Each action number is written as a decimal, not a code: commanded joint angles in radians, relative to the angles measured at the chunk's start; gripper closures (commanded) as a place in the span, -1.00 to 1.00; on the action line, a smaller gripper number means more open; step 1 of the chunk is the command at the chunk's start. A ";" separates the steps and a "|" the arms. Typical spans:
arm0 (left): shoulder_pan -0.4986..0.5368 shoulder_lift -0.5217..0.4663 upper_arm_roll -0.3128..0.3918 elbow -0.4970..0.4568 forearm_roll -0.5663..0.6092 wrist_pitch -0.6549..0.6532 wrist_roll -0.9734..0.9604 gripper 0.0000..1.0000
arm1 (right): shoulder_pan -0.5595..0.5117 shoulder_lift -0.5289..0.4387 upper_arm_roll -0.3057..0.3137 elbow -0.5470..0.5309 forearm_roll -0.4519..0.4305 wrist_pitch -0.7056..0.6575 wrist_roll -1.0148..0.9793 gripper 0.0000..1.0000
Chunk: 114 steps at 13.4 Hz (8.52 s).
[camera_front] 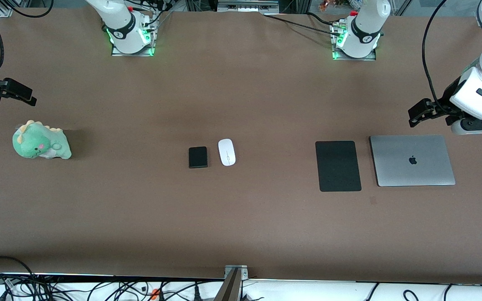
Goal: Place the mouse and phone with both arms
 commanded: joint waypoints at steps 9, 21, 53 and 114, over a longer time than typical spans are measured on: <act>0.011 0.012 -0.006 0.030 -0.020 -0.015 0.015 -1.00 | 0.010 -0.022 -0.011 -0.015 0.017 0.005 -0.005 -1.00; 0.009 0.012 -0.006 0.030 -0.020 -0.015 0.015 -1.00 | 0.010 -0.022 -0.011 -0.018 0.017 0.005 -0.006 -1.00; 0.001 0.008 -0.009 0.032 -0.020 -0.018 0.015 -1.00 | 0.040 0.114 -0.011 -0.026 0.010 -0.007 0.020 -1.00; -0.676 0.710 -0.038 0.186 0.008 0.611 -0.780 -1.00 | 0.056 0.409 -0.035 -0.510 -0.049 1.003 -0.019 0.47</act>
